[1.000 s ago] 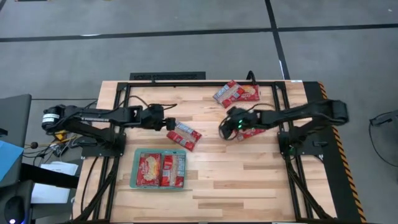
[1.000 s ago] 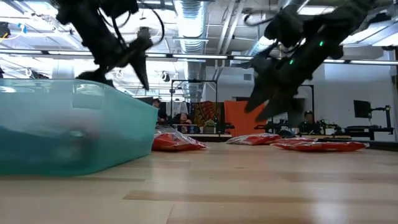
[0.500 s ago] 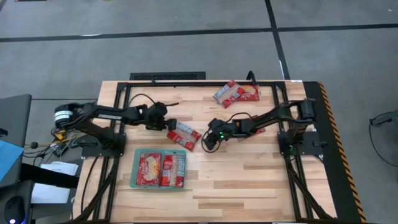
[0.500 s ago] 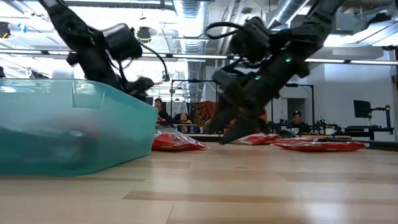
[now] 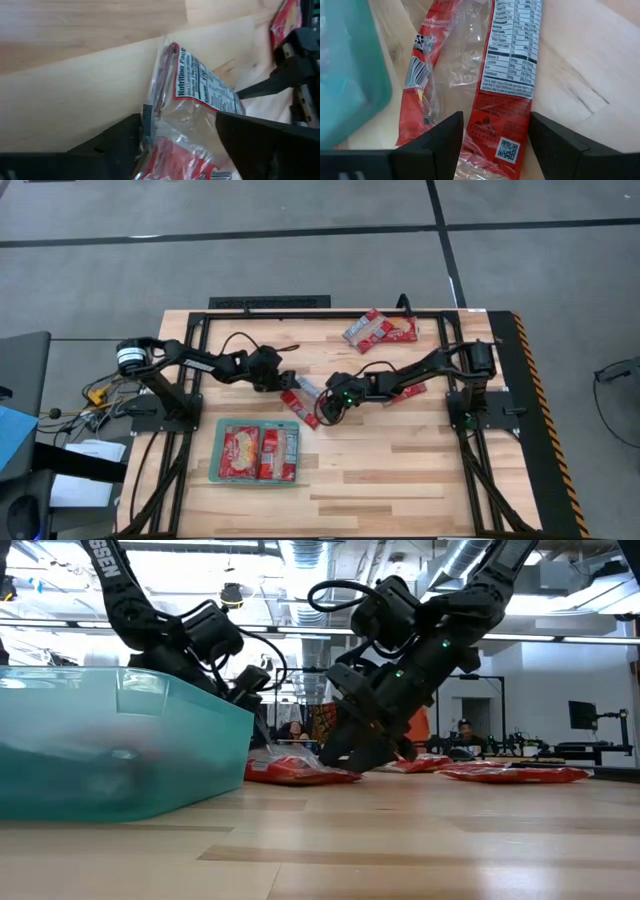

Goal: Sort popcorn bags into baskets
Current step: Put the red popcorn pack into the green bin

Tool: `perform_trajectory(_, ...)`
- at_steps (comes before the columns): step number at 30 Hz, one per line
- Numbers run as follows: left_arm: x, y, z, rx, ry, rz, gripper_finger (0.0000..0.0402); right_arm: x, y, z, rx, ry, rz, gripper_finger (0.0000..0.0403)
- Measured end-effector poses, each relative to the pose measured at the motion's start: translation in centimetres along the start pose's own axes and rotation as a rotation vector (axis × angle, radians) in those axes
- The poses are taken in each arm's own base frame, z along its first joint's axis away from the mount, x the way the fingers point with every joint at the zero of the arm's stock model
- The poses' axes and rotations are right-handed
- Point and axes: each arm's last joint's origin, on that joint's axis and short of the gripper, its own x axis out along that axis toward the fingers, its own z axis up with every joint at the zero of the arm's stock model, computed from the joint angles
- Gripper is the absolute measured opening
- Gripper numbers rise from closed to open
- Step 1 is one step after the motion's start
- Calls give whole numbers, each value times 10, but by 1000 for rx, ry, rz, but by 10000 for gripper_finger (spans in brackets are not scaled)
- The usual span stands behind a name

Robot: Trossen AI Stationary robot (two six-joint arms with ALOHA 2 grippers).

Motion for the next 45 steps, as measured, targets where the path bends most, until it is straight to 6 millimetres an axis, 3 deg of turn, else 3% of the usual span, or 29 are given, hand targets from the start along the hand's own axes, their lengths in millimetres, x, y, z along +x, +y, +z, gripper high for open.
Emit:
perform_trajectory(12, 1, 2, -1, 64, -19, 30, 13, 1, -5, 5, -19, -20, -2, 249)
perform_trajectory(18, -4, -3, 2, 51, -50, -16, 2, -15, -1, 14, -27, -46, 9, 249)
perform_trajectory(22, -13, -13, 5, 45, -80, -76, 1, -42, 4, 30, -38, -74, 23, 249)
perform_trajectory(28, -32, -38, 12, 74, -135, -185, 0, -96, 6, 52, -47, -139, 31, 249)
perform_trajectory(32, -47, -58, 17, 119, -166, -264, 0, -121, 3, 58, -54, -177, 0, 249)
perform_trajectory(39, -71, -96, 12, 239, -110, -350, 0, -132, -2, 55, -91, -151, -84, 249)
perform_trajectory(45, -92, -127, -8, 340, 9, -372, 0, -132, -4, 52, -102, -115, -106, 249)
